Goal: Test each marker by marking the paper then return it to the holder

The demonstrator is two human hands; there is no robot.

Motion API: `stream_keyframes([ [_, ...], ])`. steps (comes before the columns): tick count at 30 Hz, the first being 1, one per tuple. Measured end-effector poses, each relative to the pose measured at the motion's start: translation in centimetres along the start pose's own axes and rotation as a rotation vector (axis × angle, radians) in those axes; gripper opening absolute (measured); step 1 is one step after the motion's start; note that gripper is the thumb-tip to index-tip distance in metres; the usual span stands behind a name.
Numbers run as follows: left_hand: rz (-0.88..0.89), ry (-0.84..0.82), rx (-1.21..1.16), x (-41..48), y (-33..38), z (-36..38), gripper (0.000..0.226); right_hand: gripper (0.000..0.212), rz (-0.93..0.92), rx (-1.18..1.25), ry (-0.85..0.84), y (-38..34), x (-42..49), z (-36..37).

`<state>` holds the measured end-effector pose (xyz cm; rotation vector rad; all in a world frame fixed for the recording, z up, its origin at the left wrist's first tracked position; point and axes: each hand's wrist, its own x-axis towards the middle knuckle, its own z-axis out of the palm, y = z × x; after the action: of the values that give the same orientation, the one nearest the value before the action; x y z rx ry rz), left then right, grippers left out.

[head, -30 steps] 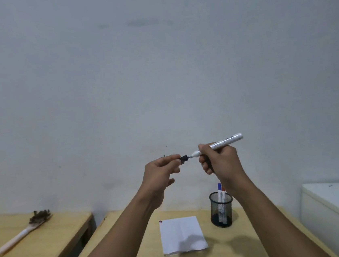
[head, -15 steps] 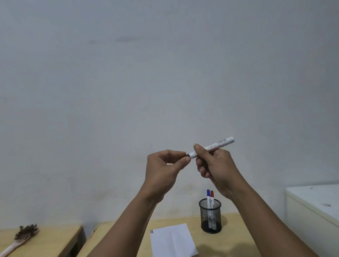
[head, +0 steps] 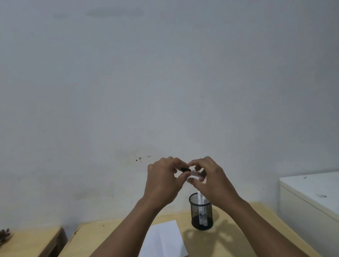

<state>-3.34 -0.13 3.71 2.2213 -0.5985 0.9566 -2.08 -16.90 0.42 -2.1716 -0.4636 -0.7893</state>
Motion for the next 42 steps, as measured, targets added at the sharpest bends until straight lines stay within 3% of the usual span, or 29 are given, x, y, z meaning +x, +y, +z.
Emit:
stream_keyframes([
  [2, 0.000, -0.002, -0.055, 0.4, -0.3, 1.5, 0.025, 0.017, 0.030, 0.023, 0.035, 1.6, 0.8, 0.2],
  [5, -0.045, -0.055, -0.004, 0.8, -1.8, 4.0, 0.049, 0.014, 0.175, 0.120, 0.094, 4.3, 1.8, -0.1],
  [9, -0.169, -0.293, 0.235, 0.6, -5.0, 7.7, 0.069, 0.055, 0.253, 0.150, 0.047, 7.9, 2.8, -0.1],
  [11, -0.243, -0.427, 0.253, 0.3, -6.5, 10.0, 0.079, 0.064, 0.256, 0.126, 0.026, 9.5, 3.2, 0.6],
  [15, -0.300, -0.619, 0.263, 0.1, -8.3, 13.7, 0.100, 0.053, 0.275, 0.060, -0.014, 12.3, 4.0, 2.5],
  [18, -0.306, -0.685, 0.239, 0.2, -9.0, 15.7, 0.102, 0.050, 0.293, 0.040, -0.029, 13.9, 4.4, 4.0],
  [28, -0.323, -0.610, 0.172, -0.3, -10.6, 18.2, 0.066, 0.037, 0.397, -0.091, -0.201, 17.7, 4.1, 7.7],
  [36, -0.315, -0.614, 0.236, 0.1, -9.9, 16.3, 0.093, 0.045, 0.391, -0.087, -0.178, 15.9, 3.9, 6.8],
  [42, -0.345, -0.495, 0.311, -1.2, -9.4, 9.2, 0.087, 0.041, 0.302, -0.144, -0.204, 9.9, 1.0, 4.7],
])
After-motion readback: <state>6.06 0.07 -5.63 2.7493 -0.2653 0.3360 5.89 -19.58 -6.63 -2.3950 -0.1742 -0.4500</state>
